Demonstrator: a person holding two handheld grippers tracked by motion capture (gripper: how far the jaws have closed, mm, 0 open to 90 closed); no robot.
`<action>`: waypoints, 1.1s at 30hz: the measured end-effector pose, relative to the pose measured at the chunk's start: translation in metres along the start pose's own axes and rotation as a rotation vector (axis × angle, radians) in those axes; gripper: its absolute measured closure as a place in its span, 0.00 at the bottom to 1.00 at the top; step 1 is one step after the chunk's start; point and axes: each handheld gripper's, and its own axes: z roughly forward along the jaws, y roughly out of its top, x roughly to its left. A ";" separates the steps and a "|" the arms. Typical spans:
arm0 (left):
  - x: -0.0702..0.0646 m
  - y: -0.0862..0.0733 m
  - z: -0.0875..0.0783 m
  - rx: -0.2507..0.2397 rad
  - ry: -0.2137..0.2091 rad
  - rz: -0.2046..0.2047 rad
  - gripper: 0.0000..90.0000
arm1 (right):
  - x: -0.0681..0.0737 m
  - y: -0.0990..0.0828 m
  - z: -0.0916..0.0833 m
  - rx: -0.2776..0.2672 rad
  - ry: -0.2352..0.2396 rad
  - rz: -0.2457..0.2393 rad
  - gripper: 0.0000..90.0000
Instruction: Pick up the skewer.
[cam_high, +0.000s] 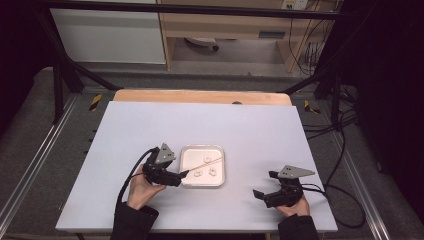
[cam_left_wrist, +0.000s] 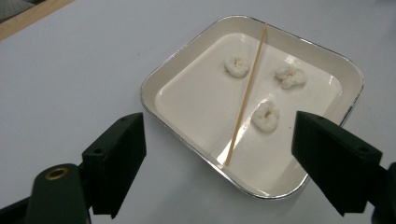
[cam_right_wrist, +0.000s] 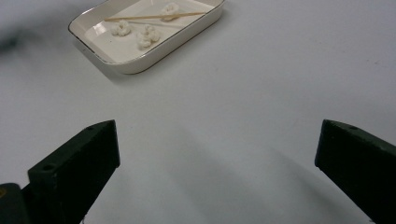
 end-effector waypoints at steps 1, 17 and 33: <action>0.000 0.001 0.002 0.007 -0.001 0.004 0.22 | 0.000 0.000 0.000 0.001 0.000 0.001 0.01; -0.005 0.008 0.035 0.051 -0.038 0.000 0.52 | 0.000 0.000 0.001 0.007 0.004 0.000 0.01; -0.005 0.005 0.054 0.074 -0.092 0.018 0.81 | 0.000 0.000 0.001 0.010 0.005 -0.002 0.01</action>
